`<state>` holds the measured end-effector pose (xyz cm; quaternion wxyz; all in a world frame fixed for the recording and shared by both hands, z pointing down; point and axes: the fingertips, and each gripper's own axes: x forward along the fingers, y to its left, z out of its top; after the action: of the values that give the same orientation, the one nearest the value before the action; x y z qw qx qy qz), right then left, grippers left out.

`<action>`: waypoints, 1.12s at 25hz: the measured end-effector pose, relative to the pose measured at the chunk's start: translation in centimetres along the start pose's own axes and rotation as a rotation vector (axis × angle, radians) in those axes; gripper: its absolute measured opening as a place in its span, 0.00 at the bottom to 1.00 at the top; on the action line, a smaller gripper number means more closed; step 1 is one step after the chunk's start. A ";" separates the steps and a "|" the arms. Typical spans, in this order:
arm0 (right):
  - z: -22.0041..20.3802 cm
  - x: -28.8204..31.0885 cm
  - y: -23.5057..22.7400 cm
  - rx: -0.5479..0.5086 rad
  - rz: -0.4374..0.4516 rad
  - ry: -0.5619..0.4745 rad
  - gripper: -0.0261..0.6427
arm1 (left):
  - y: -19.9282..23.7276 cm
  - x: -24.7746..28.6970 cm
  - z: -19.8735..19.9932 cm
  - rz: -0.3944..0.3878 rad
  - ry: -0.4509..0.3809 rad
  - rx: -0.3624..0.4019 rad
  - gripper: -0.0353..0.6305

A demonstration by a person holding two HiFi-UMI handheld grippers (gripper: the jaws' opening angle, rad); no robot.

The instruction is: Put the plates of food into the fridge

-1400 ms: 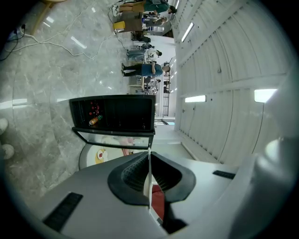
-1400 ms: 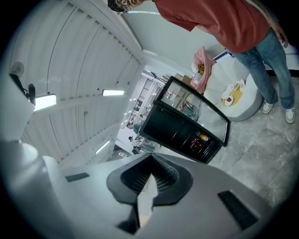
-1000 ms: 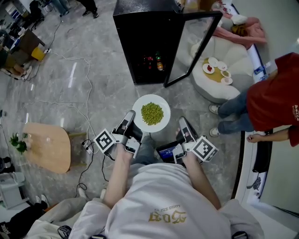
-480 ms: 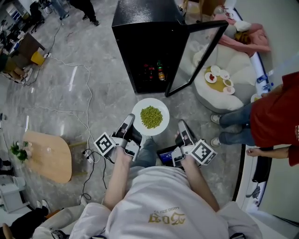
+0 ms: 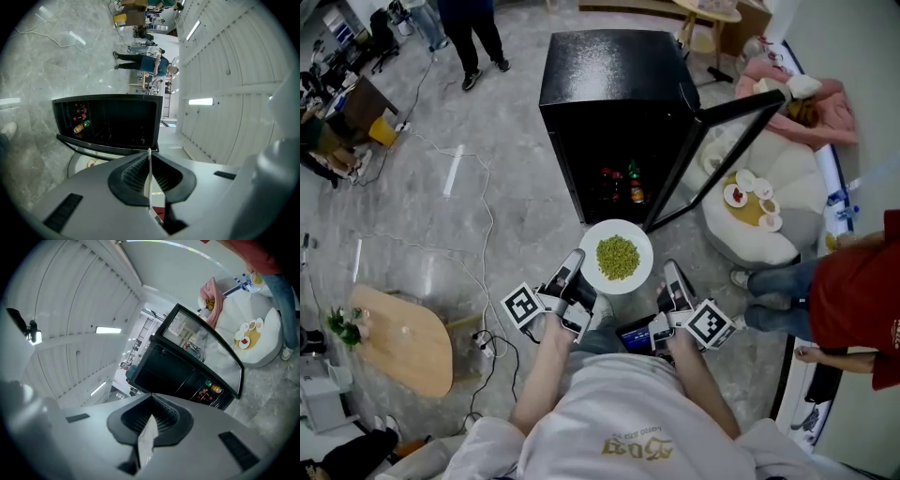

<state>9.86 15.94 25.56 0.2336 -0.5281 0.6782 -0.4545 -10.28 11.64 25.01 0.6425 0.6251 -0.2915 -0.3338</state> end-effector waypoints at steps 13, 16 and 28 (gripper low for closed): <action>2.7 5.8 0.3 0.028 0.011 -0.050 0.05 | -0.1 5.1 3.9 -0.011 0.021 -0.004 0.08; 3.3 6.4 0.3 0.018 0.013 -0.049 0.05 | -0.1 5.8 4.1 -0.018 0.015 -0.014 0.08; 3.0 9.6 -0.5 0.040 0.083 0.030 0.05 | 2.2 7.1 4.7 -0.011 -0.031 -0.045 0.08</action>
<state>9.32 5.93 26.09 0.2527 -0.4879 0.6938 -0.4655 -9.49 3.12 27.08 0.6501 0.6068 -0.2902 -0.3535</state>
